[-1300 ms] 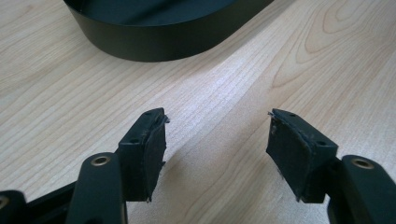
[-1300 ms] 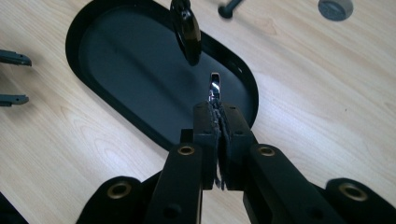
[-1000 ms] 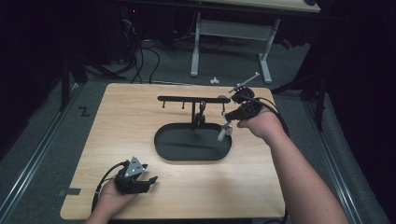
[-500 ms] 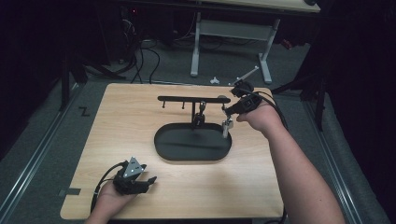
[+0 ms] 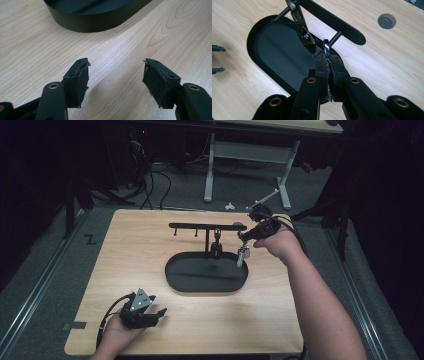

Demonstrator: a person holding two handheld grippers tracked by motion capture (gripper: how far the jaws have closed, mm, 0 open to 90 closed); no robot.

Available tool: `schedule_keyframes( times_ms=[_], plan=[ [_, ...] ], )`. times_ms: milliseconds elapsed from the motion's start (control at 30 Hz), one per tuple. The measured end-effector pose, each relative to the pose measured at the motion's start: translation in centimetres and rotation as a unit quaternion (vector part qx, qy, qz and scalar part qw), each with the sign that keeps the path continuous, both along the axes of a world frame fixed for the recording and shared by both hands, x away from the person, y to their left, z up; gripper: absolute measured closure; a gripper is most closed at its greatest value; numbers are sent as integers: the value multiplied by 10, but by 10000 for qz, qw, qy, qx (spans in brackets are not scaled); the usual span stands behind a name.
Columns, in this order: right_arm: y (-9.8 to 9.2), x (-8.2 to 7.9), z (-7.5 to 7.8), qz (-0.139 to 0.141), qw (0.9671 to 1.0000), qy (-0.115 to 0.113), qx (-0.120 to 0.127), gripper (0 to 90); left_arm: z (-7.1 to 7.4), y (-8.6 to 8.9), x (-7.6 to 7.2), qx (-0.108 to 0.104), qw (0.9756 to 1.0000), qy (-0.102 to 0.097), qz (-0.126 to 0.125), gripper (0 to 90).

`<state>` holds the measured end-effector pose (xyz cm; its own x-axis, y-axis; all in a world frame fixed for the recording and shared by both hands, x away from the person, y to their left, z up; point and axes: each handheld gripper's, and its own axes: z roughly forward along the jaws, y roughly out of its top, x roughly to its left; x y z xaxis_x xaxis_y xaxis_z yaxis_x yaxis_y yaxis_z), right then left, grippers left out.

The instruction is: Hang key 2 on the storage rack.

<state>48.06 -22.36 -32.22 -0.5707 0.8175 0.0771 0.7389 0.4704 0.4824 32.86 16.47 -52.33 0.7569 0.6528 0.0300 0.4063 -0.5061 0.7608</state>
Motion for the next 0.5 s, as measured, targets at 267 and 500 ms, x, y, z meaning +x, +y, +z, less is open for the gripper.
schedule_keyframes(
  times_ms=[267, 500],
  plan=[
    [-2, 6, -5, -69, 10000, -65, 21, 851, 0, 1, 0, -34, 9999, -108, -15, 372],
    [-8, -4, -3, -234, 9996, -172, -37, 771, 1, 3, 1, -186, 9997, -173, 12, 371]
  ],
)
